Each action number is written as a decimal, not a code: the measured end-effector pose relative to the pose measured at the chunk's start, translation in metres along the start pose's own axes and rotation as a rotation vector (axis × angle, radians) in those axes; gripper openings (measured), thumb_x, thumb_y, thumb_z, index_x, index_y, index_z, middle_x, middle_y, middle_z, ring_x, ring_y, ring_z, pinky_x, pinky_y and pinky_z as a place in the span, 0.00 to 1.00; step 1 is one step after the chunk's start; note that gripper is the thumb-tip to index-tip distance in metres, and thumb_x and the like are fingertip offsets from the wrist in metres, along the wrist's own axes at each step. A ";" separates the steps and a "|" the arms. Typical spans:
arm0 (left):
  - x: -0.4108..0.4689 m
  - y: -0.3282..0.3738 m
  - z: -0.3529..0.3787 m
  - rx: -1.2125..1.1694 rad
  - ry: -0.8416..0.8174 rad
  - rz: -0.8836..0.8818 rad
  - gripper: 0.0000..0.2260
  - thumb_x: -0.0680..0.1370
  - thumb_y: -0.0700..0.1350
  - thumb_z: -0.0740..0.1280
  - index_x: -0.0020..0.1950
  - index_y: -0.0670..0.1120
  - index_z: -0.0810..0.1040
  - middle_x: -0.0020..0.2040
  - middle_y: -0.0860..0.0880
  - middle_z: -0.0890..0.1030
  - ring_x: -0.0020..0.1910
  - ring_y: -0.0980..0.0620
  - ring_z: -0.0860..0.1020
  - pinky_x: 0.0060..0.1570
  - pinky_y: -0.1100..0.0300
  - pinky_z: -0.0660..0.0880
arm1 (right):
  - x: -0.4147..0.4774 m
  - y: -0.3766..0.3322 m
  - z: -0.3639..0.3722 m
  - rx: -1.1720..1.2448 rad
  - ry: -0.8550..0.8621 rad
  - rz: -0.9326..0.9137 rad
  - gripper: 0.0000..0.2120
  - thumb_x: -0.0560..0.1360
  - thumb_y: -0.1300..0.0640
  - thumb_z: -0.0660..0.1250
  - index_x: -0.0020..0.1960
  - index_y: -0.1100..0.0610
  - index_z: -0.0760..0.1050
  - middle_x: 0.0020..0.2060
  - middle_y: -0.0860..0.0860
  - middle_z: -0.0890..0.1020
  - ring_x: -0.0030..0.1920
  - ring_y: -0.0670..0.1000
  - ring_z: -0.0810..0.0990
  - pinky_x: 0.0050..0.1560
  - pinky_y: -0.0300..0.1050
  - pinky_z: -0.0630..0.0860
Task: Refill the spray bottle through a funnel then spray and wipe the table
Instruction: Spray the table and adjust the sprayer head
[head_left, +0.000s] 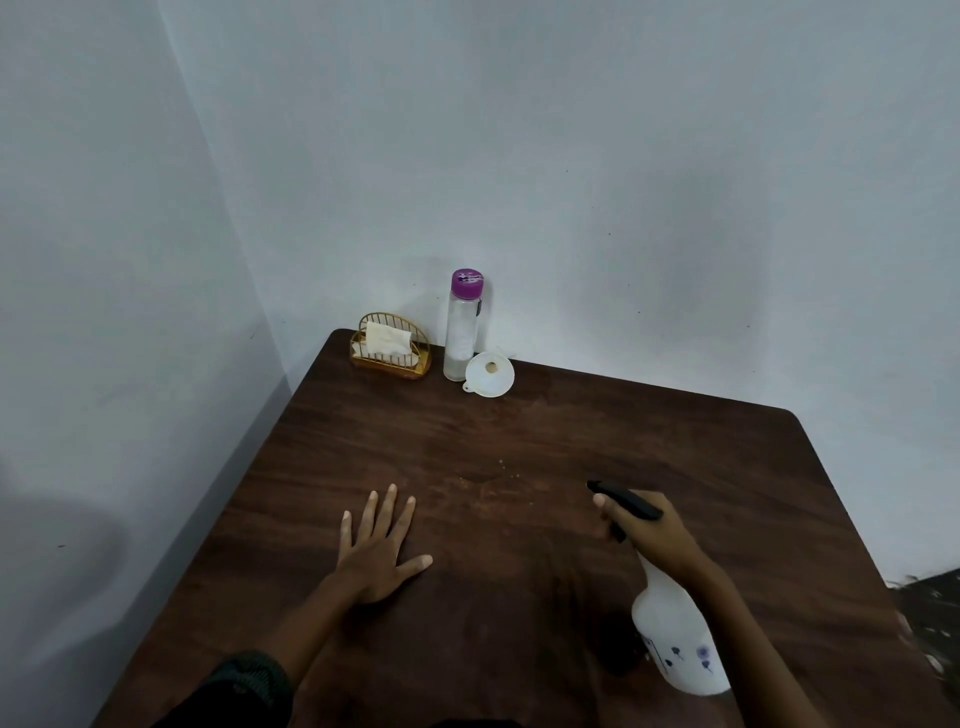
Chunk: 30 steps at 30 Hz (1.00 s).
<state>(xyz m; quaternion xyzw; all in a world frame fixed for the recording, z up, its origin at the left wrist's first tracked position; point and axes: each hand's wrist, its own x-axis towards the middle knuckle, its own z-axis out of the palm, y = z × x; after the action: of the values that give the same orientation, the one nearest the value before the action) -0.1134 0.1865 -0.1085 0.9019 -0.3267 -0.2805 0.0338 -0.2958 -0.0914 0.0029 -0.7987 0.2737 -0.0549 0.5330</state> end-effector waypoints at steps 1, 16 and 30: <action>0.000 -0.001 0.000 0.001 -0.001 0.002 0.47 0.66 0.77 0.44 0.75 0.53 0.32 0.73 0.51 0.26 0.73 0.48 0.29 0.70 0.41 0.32 | 0.000 -0.001 -0.001 -0.004 -0.018 -0.008 0.08 0.76 0.57 0.66 0.42 0.61 0.80 0.31 0.54 0.82 0.35 0.55 0.80 0.38 0.47 0.75; 0.000 -0.001 0.000 0.005 -0.004 0.007 0.51 0.59 0.79 0.39 0.75 0.52 0.31 0.71 0.52 0.24 0.73 0.48 0.28 0.70 0.41 0.32 | -0.009 -0.011 -0.006 0.246 0.007 0.047 0.15 0.76 0.55 0.65 0.42 0.69 0.78 0.30 0.61 0.80 0.31 0.57 0.79 0.34 0.47 0.76; -0.002 0.001 -0.001 0.002 -0.001 0.003 0.47 0.67 0.77 0.45 0.75 0.52 0.32 0.72 0.51 0.26 0.73 0.48 0.29 0.70 0.41 0.32 | -0.007 -0.014 -0.001 0.223 -0.095 0.075 0.20 0.71 0.49 0.66 0.41 0.69 0.76 0.26 0.59 0.75 0.27 0.55 0.72 0.27 0.44 0.70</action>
<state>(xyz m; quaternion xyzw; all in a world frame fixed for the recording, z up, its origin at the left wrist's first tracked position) -0.1147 0.1868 -0.1063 0.9013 -0.3283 -0.2808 0.0331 -0.2966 -0.0852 0.0166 -0.7254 0.2699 -0.0272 0.6326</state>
